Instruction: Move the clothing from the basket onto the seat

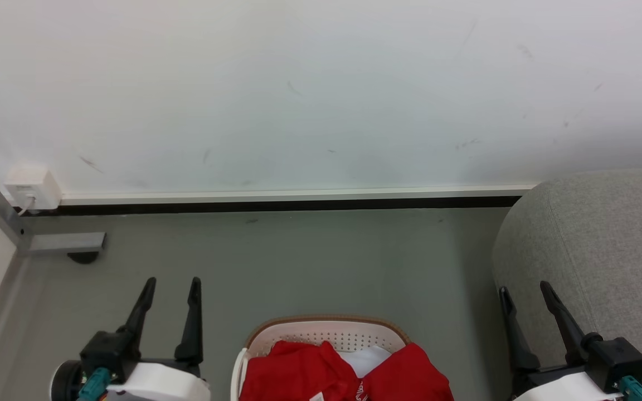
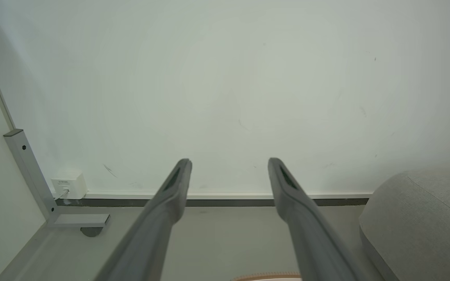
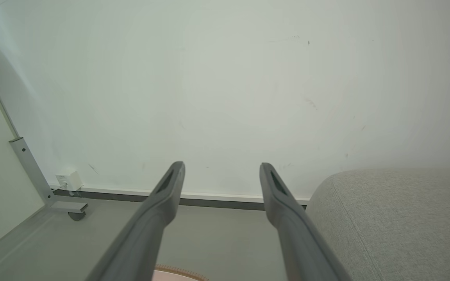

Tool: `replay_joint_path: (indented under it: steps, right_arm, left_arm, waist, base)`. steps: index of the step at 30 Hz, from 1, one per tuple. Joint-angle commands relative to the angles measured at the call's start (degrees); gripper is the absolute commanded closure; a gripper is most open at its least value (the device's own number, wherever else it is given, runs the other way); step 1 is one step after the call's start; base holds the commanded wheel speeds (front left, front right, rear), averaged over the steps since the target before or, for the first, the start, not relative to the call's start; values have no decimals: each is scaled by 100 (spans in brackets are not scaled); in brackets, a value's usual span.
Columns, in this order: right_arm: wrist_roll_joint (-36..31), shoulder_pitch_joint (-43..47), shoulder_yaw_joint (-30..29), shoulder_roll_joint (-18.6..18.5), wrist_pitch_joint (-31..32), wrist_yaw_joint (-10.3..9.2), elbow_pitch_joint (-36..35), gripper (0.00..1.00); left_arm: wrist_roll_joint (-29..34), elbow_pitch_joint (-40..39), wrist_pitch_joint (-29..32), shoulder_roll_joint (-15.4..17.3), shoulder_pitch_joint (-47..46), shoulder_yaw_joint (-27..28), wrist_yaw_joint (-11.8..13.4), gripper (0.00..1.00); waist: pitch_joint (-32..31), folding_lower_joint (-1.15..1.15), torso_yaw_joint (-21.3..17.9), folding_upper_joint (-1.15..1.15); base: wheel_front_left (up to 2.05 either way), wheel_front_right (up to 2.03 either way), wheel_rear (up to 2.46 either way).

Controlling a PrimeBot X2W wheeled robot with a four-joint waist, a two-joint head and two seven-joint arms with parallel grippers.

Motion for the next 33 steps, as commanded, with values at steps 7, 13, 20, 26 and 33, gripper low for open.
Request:
replay_joint_path:
  steps: [7, 13, 20, 26, 33]
  right_arm:
    - [38, -6, -9, -26, -17, -12, -16, 0]
    - [71, -15, -20, -26, -17, -12, -5, 0]
    - [121, -45, 21, -26, -17, -12, 13, 0]
    - [204, -90, 50, -25, -9, -12, 8, 0]
    - [317, -193, 59, -24, -8, -12, -72, 0]
  left_arm:
    - [-91, 18, -6, 11, 15, 11, -9, 0]
    - [-134, 48, -6, 10, 8, -5, 7, 0]
    - [-151, 81, -5, 10, -23, -8, 13, 0]
    - [-163, 141, -5, 11, -43, -8, 18, 0]
    - [-101, 132, -5, 12, -164, 53, 8, 0]
  waist:
    - [-1, 0, -33, 0]
    - [-8, 0, -73, 0]
    - [-7, 0, -139, 0]
    - [49, 0, -285, 0]
    - [282, 0, -668, 0]
  base:
    - [0, 0, 0]
    - [0, 0, 0]
    - [0, 0, 0]
    - [0, 0, 0]
    - [0, 0, 0]
